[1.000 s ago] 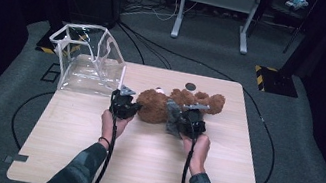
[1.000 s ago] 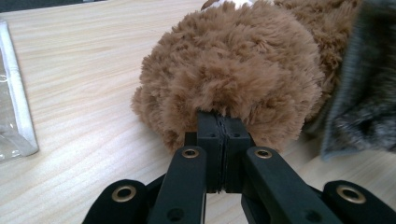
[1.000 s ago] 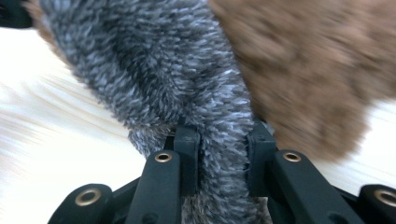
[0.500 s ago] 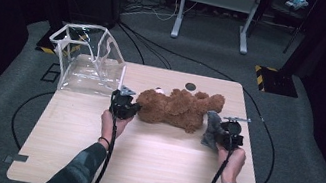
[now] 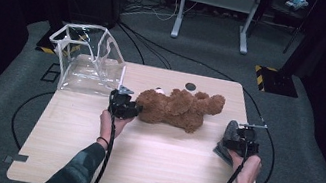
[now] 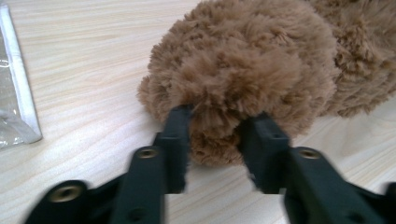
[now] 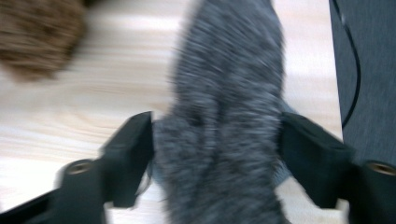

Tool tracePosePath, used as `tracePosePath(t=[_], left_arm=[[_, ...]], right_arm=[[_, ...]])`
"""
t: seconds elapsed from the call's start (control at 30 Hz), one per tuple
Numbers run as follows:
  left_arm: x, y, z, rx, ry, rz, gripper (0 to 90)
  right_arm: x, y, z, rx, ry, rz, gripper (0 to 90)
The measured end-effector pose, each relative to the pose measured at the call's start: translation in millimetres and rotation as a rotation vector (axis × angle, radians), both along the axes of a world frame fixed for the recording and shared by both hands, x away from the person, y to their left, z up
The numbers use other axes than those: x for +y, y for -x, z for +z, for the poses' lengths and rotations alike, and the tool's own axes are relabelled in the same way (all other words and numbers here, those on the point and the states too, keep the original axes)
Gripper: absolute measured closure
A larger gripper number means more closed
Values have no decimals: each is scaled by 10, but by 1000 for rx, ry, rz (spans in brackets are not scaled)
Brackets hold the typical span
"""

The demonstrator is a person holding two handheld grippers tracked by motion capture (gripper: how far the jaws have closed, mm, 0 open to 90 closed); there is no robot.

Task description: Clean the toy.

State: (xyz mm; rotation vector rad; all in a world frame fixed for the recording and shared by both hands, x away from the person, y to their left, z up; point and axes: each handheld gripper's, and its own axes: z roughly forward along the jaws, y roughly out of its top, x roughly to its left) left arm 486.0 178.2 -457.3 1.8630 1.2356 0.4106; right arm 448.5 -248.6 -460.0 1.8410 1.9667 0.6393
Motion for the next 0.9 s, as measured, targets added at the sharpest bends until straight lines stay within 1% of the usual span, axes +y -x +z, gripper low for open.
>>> tracePosePath(t=[0.03, 0.07, 0.1, 0.13, 0.17, 0.2, 0.23, 0.27, 0.3, 0.33, 0.37, 0.4, 0.43, 0.47, 0.5, 0.53, 0.57, 0.6, 0.63, 0.67, 0.7, 0.73, 0.77, 0.8, 0.83, 0.87, 0.9], left_arm=[[3, 7, 8, 0, 10, 0, 490], [4, 16, 21, -1, 6, 2, 463], [7, 23, 33, -9, 10, 0, 421], [7, 32, 48, -11, 21, -4, 380], [5, 39, 66, -23, 15, -8, 365], [4, 42, 79, -24, 14, -12, 336], [0, 45, 89, -27, 27, -15, 324], [0, 45, 89, -27, 27, -15, 312], [-2, 44, 116, -31, 25, -12, 297], [-3, 42, 120, -36, 24, -14, 293], [-7, 38, 124, -37, 13, -17, 289], [-16, 35, 122, -32, 18, -14, 282], [-19, 26, 121, -25, 21, -19, 272], [-28, 21, 121, -26, 23, -18, 267], [-37, 15, 125, -26, 23, -17, 265], [-48, 10, 128, -29, 27, -20, 262], [-61, 6, 134, -25, 22, -21, 261], [-78, -2, 137, -26, 20, -23, 261], [-92, -4, 142, -27, 19, -24, 261], [-107, -13, 145, -28, 13, -27, 261], [-119, -21, 150, -25, 9, -29, 261], [-133, -31, 150, -25, 8, -27, 260], [-145, -43, 151, -22, 7, -28, 260], [-150, -57, 156, -21, -4, -34, 259], [-164, -68, 158, -19, 1, -30, 258], [-160, -80, 162, -26, -23, -41, 260], [-172, -85, 159, -23, -23, -35, 265]], right_arm=[[38, 13, 49, -17, -11, 15, 196], [76, 26, 96, -36, -19, 39, 161], [115, 30, 136, -54, -19, 69, 154], [162, 39, 172, -60, -30, 85, 150], [197, 35, 192, -68, -39, 106, 142], [237, 29, 206, -71, -52, 131, 134], [257, 20, 204, -79, -48, 145, 124], [296, 11, 202, -72, -53, 161, 114], [344, -4, 195, -65, -74, 180, 100], [359, -17, 189, -69, -73, 196, 94], [388, -20, 188, -65, -80, 193, 87], [418, -28, 186, -47, -92, 197, 76], [429, -55, 169, -59, -92, 220, 70], [458, -61, 167, -51, -96, 216, 65], [471, -79, 158, -57, -92, 234, 60], [486, -90, 154, -59, -96, 232, 58], [490, -106, 147, -60, -98, 242, 53], [497, -123, 140, -57, -100, 244, 50], [511, -124, 144, -42, -113, 236, 48], [509, -148, 130, -59, -102, 248, 41], [508, -162, 134, -49, -106, 254, 36], [504, -178, 134, -62, -107, 258, 35], [505, -188, 146, -57, -112, 254, 30], [498, -203, 159, -67, -115, 260, 26], [501, -215, 176, -69, -125, 266, 20], [508, -230, 197, -64, -123, 263, 20], [508, -251, 211, -77, -128, 275, 19]])
